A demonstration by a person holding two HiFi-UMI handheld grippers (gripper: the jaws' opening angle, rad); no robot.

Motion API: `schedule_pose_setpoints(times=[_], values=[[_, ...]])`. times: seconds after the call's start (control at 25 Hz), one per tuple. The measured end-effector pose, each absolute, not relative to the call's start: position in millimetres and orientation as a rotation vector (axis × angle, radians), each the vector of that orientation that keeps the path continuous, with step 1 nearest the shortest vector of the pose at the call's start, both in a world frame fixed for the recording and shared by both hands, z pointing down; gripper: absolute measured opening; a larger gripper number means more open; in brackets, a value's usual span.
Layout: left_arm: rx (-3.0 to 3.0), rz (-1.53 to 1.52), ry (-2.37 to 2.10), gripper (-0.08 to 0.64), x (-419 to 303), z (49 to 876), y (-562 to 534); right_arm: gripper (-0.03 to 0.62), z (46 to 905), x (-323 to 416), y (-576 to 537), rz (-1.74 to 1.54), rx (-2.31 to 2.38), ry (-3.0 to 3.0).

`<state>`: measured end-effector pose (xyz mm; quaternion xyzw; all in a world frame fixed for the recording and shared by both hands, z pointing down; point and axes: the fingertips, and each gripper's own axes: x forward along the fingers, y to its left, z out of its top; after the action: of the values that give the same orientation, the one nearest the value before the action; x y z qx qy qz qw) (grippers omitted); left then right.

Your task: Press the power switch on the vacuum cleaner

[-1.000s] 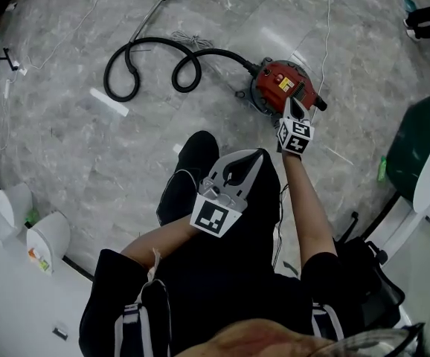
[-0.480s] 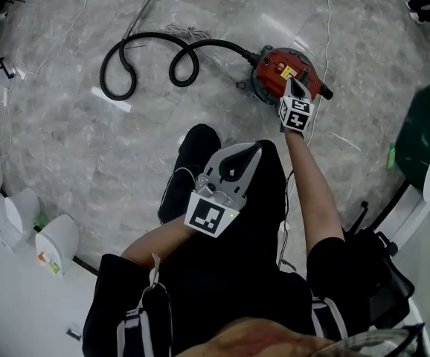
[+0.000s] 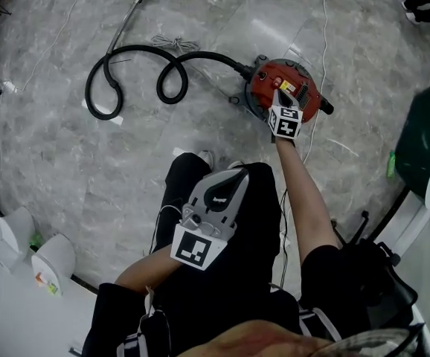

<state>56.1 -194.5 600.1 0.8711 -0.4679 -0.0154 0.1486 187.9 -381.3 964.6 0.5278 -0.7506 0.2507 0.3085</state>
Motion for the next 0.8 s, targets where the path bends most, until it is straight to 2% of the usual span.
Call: schedule_pose_setpoints(times=[0.32, 0.8], values=[[2.498, 0.004, -1.378, 0.018, 45.3, 623.8, -209.3, 0.017, 1005.0, 194.1, -397.0, 0.665, 1.402, -1.913], [2.481, 0.055, -1.303, 0.018, 60.3, 656.7, -205.7, 0.017, 1052.4, 209.3, -398.7, 0.857, 1.535, -1.829]])
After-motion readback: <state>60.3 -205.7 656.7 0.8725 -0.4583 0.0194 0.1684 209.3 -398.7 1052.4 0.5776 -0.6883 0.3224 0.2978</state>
